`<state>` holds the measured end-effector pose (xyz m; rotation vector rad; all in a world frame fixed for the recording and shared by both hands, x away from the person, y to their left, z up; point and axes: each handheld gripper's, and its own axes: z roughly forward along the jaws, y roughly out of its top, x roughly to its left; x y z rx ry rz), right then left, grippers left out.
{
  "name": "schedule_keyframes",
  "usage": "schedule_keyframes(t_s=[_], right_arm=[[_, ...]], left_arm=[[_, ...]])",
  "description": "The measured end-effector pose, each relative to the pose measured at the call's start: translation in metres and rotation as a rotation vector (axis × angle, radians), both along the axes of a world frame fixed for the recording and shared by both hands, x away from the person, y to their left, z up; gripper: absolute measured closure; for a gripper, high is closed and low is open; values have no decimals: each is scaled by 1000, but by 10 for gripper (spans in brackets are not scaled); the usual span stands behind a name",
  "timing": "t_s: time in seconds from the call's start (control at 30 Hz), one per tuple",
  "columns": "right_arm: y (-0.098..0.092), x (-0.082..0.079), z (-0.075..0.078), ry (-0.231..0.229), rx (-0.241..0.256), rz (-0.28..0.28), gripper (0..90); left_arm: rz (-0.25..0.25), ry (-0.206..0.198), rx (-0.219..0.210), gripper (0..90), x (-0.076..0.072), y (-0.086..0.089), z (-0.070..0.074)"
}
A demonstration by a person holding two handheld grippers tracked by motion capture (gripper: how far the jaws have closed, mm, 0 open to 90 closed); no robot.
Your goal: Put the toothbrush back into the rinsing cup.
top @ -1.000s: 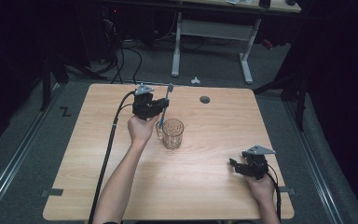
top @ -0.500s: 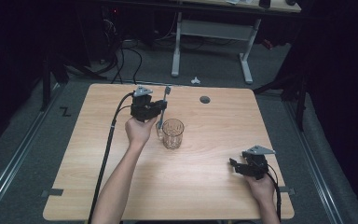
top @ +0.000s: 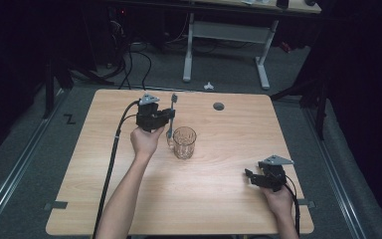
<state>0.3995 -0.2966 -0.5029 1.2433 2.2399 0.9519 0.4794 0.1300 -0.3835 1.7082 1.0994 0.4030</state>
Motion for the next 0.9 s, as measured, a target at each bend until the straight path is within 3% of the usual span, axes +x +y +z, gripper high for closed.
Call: schedule_keyframes(t_s=[0.9], right_arm=[[0,0,0,0,0,0,334]], left_arm=[[3,12,14,782,-6,7,-9]])
